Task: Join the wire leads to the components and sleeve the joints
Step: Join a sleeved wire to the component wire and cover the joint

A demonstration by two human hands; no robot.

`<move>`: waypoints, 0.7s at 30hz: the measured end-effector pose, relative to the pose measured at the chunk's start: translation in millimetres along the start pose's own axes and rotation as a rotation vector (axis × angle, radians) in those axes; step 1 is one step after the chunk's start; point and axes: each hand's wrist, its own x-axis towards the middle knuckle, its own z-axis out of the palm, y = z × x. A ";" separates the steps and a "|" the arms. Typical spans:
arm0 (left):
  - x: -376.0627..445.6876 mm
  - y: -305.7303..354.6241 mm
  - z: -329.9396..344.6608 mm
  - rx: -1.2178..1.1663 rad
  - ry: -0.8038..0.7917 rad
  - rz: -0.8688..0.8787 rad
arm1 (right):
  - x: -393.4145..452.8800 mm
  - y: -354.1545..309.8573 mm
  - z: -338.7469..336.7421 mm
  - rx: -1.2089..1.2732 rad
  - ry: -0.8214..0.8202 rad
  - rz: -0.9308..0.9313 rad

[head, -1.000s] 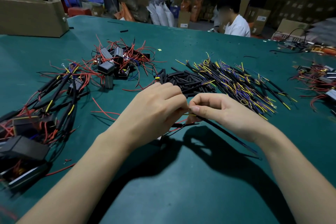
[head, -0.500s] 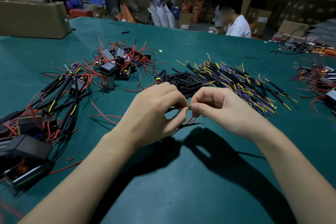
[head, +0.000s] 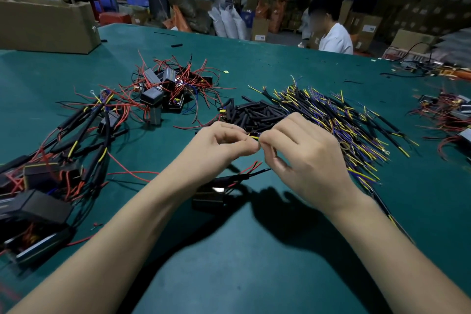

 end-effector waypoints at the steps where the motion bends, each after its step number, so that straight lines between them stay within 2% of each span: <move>1: 0.3 -1.7 1.2 0.105 0.040 0.062 | -1.1 -0.5 -0.4 0.082 -0.021 0.070; 5: -2.7 -9.6 2.4 0.737 0.236 0.424 | -4.3 0.2 0.2 0.570 -0.145 0.423; 11: -3.3 -6.4 -1.2 0.967 0.273 0.715 | -1.2 3.2 2.5 0.843 -0.223 0.604; 14: -3.4 -5.6 -0.2 1.022 0.263 0.751 | -1.2 3.0 1.1 0.802 -0.225 0.561; 17: -3.9 -5.6 -0.4 1.029 0.208 0.711 | -2.7 3.0 0.0 0.649 -0.219 0.476; 21: -5.0 -7.2 -0.3 0.871 0.132 0.524 | -5.5 1.1 -0.2 0.400 -0.233 0.297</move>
